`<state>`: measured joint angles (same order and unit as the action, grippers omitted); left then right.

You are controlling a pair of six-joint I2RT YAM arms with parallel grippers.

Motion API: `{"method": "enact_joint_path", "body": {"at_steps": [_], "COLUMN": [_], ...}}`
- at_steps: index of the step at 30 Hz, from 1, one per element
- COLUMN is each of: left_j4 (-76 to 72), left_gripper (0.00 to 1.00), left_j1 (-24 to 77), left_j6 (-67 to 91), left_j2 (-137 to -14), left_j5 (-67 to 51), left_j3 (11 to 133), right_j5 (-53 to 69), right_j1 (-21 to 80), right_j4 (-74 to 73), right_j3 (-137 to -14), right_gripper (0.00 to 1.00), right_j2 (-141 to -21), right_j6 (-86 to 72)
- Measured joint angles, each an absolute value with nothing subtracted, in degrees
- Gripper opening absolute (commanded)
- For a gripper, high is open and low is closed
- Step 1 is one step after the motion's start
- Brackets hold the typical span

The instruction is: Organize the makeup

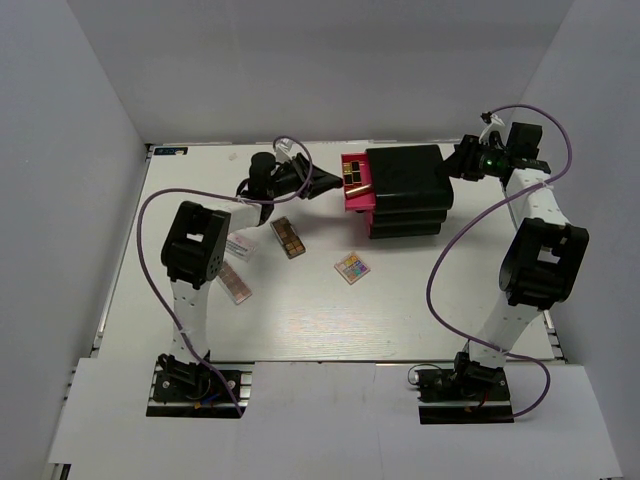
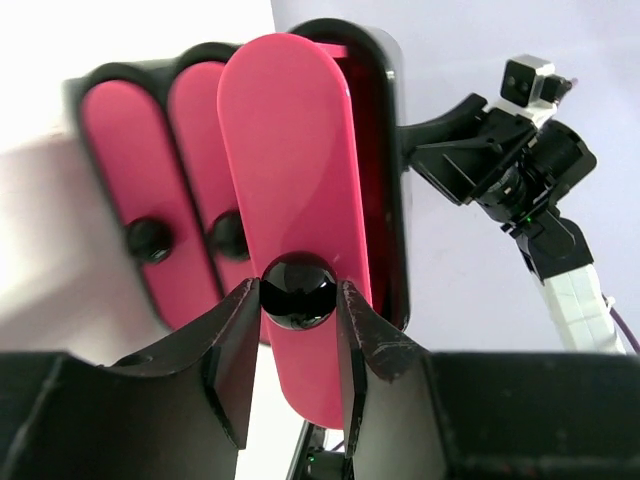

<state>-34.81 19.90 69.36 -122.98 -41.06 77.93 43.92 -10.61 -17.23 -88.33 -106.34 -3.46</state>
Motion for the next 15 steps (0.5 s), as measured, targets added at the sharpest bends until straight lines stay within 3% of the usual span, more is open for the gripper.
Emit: {"method": "enact_joint_path", "body": {"at_steps": [15], "left_j4": [-34.0], "left_gripper": [0.42], "left_j1": [24.9], "left_j6": [71.5], "left_j2": [-130.1], "left_j5": [-40.6], "left_j3": [89.1], "right_j5": [44.3], "right_j1": [-9.8], "right_j4": [-17.8], "right_j3": [-88.4], "right_gripper": [0.47], "right_j2": [-106.4], "right_j6": [-3.7]}}
